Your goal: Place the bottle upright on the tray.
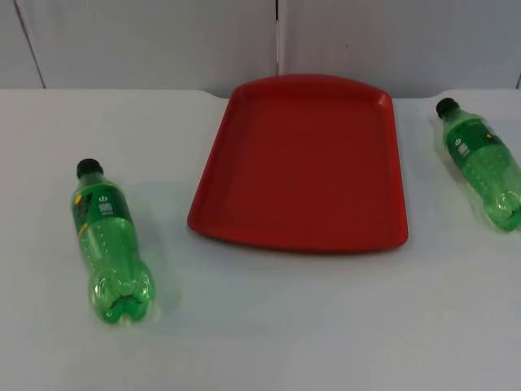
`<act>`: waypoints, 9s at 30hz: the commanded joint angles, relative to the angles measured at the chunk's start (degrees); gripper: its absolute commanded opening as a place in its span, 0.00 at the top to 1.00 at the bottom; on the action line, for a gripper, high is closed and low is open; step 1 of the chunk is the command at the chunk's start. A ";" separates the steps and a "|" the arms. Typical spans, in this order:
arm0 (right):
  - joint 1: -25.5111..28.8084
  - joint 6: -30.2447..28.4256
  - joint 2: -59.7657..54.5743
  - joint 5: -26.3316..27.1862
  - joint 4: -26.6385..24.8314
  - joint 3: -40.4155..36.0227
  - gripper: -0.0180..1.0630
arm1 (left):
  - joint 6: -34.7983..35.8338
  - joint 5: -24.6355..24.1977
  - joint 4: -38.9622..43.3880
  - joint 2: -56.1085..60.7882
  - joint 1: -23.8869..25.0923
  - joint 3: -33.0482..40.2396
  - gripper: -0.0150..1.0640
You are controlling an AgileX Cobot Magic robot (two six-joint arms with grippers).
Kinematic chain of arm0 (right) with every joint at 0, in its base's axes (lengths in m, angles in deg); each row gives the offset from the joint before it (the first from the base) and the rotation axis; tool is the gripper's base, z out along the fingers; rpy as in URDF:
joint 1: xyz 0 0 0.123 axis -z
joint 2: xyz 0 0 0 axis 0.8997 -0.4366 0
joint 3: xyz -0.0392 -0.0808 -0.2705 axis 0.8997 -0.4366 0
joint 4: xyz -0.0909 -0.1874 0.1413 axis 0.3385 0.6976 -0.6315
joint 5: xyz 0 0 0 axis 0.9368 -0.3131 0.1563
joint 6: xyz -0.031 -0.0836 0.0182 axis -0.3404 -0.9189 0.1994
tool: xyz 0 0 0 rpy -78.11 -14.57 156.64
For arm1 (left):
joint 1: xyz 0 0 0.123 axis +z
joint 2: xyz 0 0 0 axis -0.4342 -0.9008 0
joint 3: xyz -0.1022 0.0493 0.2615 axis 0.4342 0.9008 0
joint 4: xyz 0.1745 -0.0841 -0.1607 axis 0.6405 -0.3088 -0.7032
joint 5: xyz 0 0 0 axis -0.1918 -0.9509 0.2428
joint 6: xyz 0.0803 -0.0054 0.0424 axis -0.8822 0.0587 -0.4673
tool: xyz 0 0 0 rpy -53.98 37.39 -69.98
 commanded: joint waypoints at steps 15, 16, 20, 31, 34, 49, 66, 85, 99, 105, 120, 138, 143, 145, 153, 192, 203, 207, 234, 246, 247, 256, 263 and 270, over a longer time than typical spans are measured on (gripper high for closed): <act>0.32 -0.01 0.18 0.43 -0.25 -0.02 0.01 | 1.28 -0.42 -5.41 -2.69 -0.40 -6.87 0.01; 0.32 -0.01 0.18 0.43 -0.25 -0.02 0.01 | 1.28 -0.51 -5.75 -3.54 -0.40 -6.87 0.01; 0.32 -0.01 0.18 0.43 -0.25 -0.02 0.01 | 1.28 -0.51 -6.22 -5.61 -0.40 -6.87 0.01; 0.32 -0.01 0.18 0.43 -0.25 -0.02 0.01 | 2.60 1.29 -6.22 -14.90 -0.40 -6.87 0.01; 0.32 -0.01 0.18 0.43 -0.25 -0.02 0.01 | 2.71 2.81 -6.35 -19.39 -0.40 -6.87 0.01; 0.32 -0.01 0.18 0.43 -0.25 -0.02 0.01 | 2.71 8.49 -7.73 -38.22 -0.40 -8.81 0.01; 0.32 -0.01 0.18 0.43 -0.25 -0.02 0.01 | 0.84 8.49 -10.00 -58.19 -0.40 -21.73 0.01; 0.32 -0.01 0.18 0.43 -0.25 -0.02 0.01 | 0.84 6.14 -12.29 -66.35 -0.40 -31.60 0.01; 0.32 -0.01 0.18 0.43 -0.25 -0.02 0.01 | 7.23 7.80 -6.67 -81.69 -12.12 -39.96 0.01; 0.32 -0.01 0.18 0.43 -0.25 -0.02 0.01 | 12.69 9.61 -3.06 -86.73 -14.56 -42.38 0.01; 0.32 -0.01 0.18 0.43 -0.25 -0.02 0.01 | 26.56 13.61 2.09 -100.41 -14.94 -42.33 0.01; 0.32 -0.01 0.18 0.43 -0.25 -0.02 0.01 | 31.84 14.66 -1.61 -112.67 -8.06 -48.43 0.01; 0.32 -0.01 0.18 0.43 -0.25 -0.02 0.01 | 32.72 15.31 -2.41 -114.84 -7.51 -48.55 0.01; 0.32 -0.01 0.18 0.43 -0.25 -0.02 0.01 | 32.72 16.48 -3.25 -116.75 -7.51 -48.83 0.01; 0.32 -0.01 0.18 0.43 -0.25 -0.02 0.01 | 32.61 17.87 -3.27 -120.78 -7.51 -49.70 0.01; 0.32 -0.01 0.18 0.43 -0.25 -0.02 0.01 | 32.60 21.74 -7.07 -123.62 -7.51 -49.70 0.99; 0.32 -0.01 0.18 0.43 -0.25 -0.02 0.01 | 23.73 25.12 -7.07 -111.16 -7.63 -49.70 0.99; 0.32 -0.01 0.18 0.43 -0.25 -0.02 0.01 | 17.68 29.39 -6.57 -105.25 -8.34 -49.60 0.99; 0.32 -0.01 0.18 0.43 -0.25 -0.02 0.01 | 5.99 75.77 -3.80 -97.13 -27.45 -49.60 0.99; 0.32 -0.01 0.18 0.43 -0.25 -0.02 0.01 | 6.28 96.77 17.29 -110.50 -25.91 -49.60 0.99; 0.32 -0.01 0.18 0.43 -0.25 -0.02 0.01 | 7.55 98.99 17.27 -112.09 -25.77 -49.60 0.99; 0.32 -0.01 0.18 0.43 -0.25 -0.02 0.01 | 14.02 112.19 16.90 -123.15 -22.39 -49.60 0.99; 0.32 -0.01 0.18 0.43 -0.25 -0.02 0.01 | 14.37 113.31 14.52 -128.37 -20.75 -49.81 0.99; 0.32 -0.01 0.18 0.43 -0.25 -0.02 0.01 | 16.88 115.47 19.95 -132.78 -18.76 -53.21 0.99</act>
